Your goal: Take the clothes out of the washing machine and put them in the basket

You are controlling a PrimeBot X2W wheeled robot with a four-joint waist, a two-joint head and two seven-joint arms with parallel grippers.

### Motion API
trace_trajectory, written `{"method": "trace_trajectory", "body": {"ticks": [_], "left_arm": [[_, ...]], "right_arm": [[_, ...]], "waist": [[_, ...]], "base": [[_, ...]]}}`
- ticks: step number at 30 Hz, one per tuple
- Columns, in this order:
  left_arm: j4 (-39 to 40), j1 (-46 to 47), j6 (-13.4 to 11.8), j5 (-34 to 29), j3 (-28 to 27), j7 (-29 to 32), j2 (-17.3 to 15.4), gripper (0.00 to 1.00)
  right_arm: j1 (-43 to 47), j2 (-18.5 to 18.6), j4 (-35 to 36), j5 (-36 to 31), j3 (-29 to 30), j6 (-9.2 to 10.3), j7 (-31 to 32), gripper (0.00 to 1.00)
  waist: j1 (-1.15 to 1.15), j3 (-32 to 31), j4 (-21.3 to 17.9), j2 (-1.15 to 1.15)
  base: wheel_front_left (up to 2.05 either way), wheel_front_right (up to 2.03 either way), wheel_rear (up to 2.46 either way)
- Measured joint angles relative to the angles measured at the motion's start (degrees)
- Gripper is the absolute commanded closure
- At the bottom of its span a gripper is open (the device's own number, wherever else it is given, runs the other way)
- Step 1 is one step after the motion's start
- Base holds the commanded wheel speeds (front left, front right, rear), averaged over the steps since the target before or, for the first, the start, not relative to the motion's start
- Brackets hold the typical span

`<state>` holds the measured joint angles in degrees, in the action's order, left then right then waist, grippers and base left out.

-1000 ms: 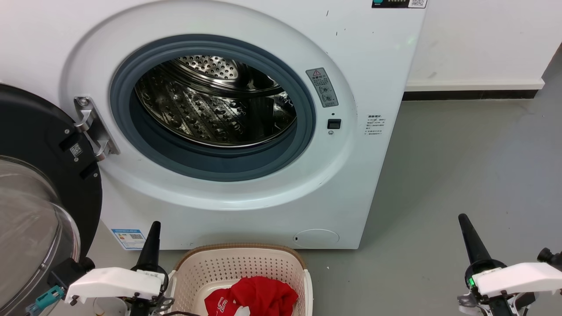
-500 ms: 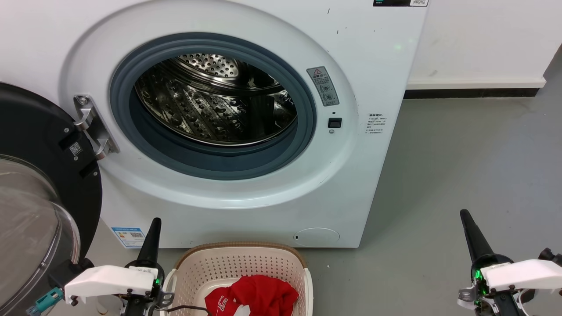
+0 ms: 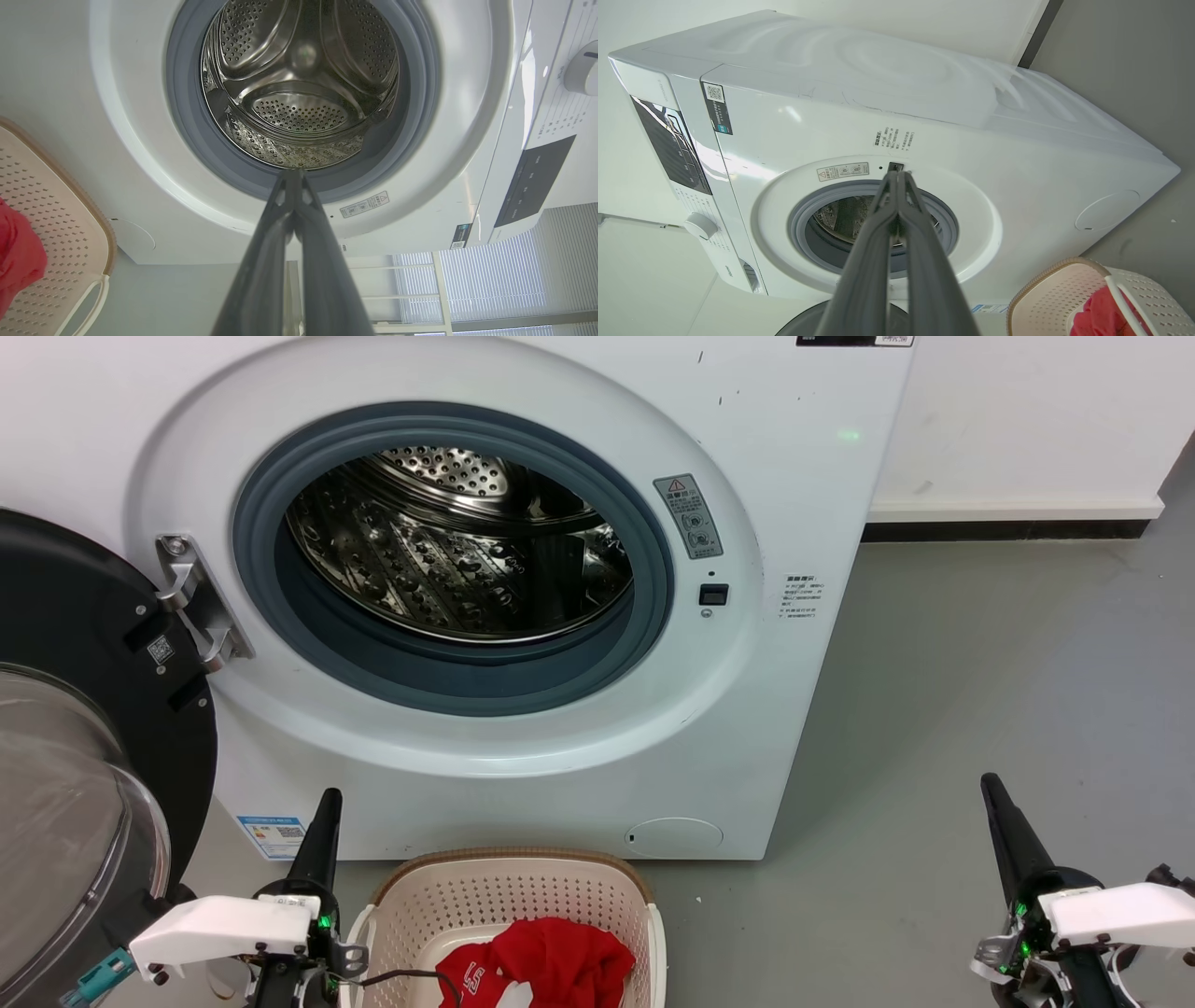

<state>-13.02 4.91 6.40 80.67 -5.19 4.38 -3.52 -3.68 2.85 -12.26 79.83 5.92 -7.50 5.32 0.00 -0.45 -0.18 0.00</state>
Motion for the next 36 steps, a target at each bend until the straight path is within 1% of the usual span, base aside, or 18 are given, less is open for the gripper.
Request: {"method": "trace_trajectory", "body": {"ticks": [26, 36], "left_arm": [[-1.1, 1.1, 1.0, 11.6, -1.3, 2.1, 0.6, 1.00], [-1.1, 1.2, 1.0, 11.7, -1.3, 2.2, 0.6, 1.00]], "right_arm": [[-2.1, 0.0, -1.8, 12.5, 0.6, 0.00, 1.2, 1.00], [-2.2, 0.0, -1.8, 12.5, 0.6, 0.00, 1.2, 1.00]], "waist": [[0.00, 0.6, 0.2, 0.00], [0.00, 0.6, 0.2, 0.00]], "base": [[0.00, 0.00, 0.00], [0.00, 0.00, 0.00]]}}
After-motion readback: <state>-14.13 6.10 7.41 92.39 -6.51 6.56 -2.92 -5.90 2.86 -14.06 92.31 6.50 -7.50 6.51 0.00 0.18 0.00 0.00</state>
